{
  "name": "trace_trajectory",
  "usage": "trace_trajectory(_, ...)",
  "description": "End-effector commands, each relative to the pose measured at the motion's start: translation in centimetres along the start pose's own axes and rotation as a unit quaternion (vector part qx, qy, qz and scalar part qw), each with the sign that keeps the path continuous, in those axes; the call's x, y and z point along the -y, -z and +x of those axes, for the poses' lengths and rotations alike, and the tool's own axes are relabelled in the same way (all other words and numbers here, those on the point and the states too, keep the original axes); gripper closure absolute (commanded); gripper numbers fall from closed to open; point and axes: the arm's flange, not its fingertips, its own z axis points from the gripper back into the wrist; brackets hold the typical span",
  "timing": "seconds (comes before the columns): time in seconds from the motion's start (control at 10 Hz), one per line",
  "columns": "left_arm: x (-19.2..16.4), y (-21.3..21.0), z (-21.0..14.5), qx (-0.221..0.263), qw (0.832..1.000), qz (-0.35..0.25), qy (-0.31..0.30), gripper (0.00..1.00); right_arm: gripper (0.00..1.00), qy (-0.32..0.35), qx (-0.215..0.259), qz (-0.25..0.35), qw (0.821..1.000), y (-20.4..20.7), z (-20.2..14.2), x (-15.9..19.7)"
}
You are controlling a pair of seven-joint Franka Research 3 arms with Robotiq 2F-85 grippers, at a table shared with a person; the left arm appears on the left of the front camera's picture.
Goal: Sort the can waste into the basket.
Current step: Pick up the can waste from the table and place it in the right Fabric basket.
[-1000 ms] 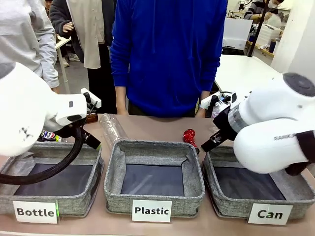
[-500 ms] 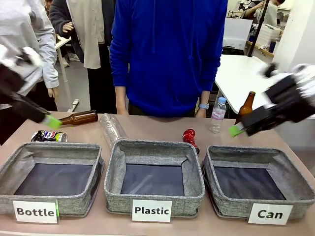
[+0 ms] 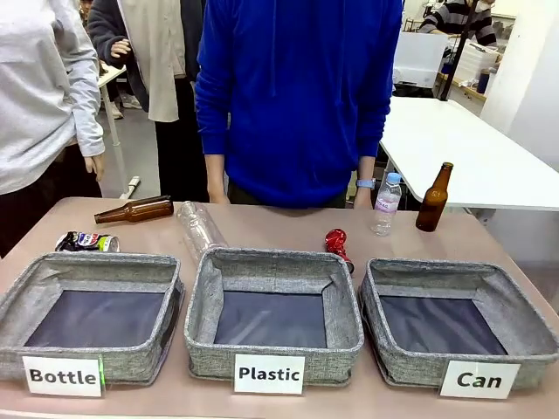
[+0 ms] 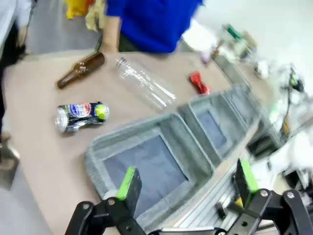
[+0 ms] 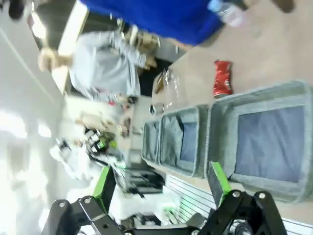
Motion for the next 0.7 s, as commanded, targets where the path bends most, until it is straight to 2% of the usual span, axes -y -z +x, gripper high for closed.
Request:
trace_trajectory(0.0,-2.8,-0.1,-0.3,0.105,0.988,-0.01,-0.111,0.0,0.0,0.051,0.022,0.042,0.998,2.0,-1.4,6.3)
trace_trajectory(0.1,-4.6,-0.8,-1.3,0.126,0.977,0.002,-0.172,0.0,0.0,0.08,0.036,0.034,0.996,1.6,-0.8,8.5)
trace_trajectory(0.2,-4.3,0.0,-2.0,0.138,0.969,0.017,-0.202,0.0,0.0,0.086,0.043,0.027,0.995,1.7,-0.8,9.4)
trace_trajectory(0.3,-4.0,-2.3,-1.7,0.092,0.988,0.008,-0.126,0.0,0.0,0.074,0.04,0.022,0.996,-1.6,0.2,7.0)
trace_trajectory(0.6,-4.0,-2.3,-1.7,0.092,0.988,0.008,-0.126,0.0,0.0,0.074,0.04,0.022,0.996,-1.6,0.2,7.0)
